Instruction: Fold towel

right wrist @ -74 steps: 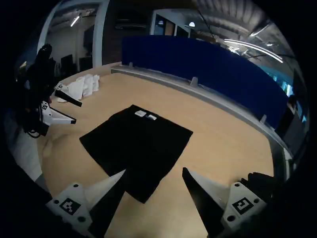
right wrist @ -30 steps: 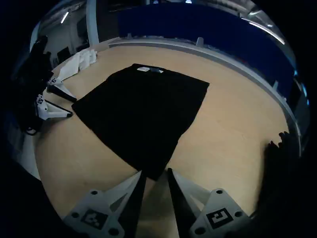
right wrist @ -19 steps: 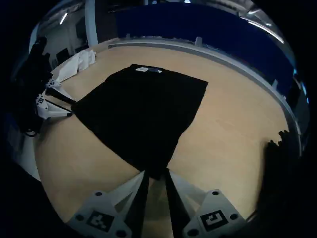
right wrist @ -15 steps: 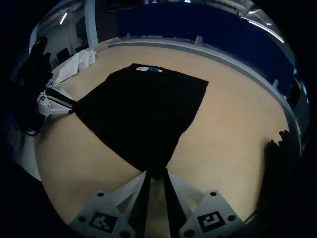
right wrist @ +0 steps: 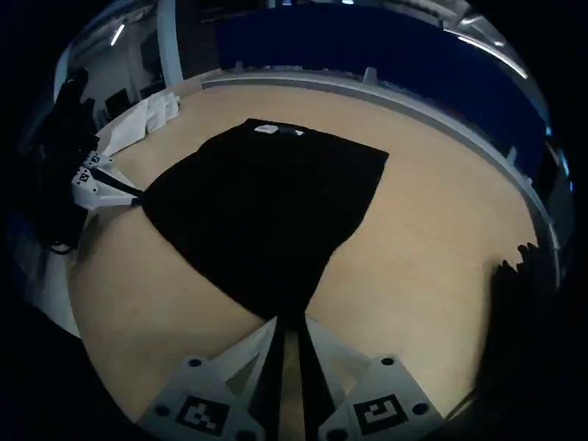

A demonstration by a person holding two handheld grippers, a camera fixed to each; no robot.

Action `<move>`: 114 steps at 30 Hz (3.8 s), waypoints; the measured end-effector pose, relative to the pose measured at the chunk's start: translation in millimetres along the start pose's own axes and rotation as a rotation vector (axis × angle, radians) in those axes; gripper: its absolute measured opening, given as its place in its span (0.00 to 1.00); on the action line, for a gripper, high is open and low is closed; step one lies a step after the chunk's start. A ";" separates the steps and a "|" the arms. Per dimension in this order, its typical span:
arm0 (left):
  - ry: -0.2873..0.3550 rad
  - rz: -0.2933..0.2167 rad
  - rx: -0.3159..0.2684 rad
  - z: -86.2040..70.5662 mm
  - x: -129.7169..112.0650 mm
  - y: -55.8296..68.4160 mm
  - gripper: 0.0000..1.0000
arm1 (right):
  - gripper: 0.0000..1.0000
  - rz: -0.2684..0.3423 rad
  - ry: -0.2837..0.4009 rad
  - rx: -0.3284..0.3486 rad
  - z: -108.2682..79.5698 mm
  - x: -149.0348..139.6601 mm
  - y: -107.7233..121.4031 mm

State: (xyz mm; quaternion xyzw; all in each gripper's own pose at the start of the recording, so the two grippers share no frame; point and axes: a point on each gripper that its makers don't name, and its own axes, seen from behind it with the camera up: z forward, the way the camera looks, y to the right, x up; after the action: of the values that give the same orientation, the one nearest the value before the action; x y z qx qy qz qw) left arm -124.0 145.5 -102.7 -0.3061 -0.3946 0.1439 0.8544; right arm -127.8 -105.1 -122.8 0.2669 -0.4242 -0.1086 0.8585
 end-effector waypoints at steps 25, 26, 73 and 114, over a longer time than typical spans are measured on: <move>0.058 -0.070 0.004 -26.9 23.7 -1.6 0.04 | 0.11 0.004 0.066 0.020 -29.1 34.2 -1.1; 0.062 -0.074 0.005 -28.9 25.3 -2.2 0.04 | 0.11 0.003 0.070 0.020 -31.8 36.5 -1.3; 0.146 -0.258 0.030 -94.2 100.4 -15.7 0.04 | 0.11 0.015 0.097 0.004 -85.2 94.9 5.8; -0.004 -0.283 0.054 28.6 96.4 -73.2 0.05 | 0.11 0.124 -0.023 -0.019 26.2 103.4 66.9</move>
State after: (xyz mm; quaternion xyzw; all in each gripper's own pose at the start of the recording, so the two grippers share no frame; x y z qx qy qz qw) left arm -83.1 147.8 14.7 -0.2238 -0.4316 0.0333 0.8732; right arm -87.4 -101.6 -3.6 0.2309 -0.4486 -0.0624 0.8611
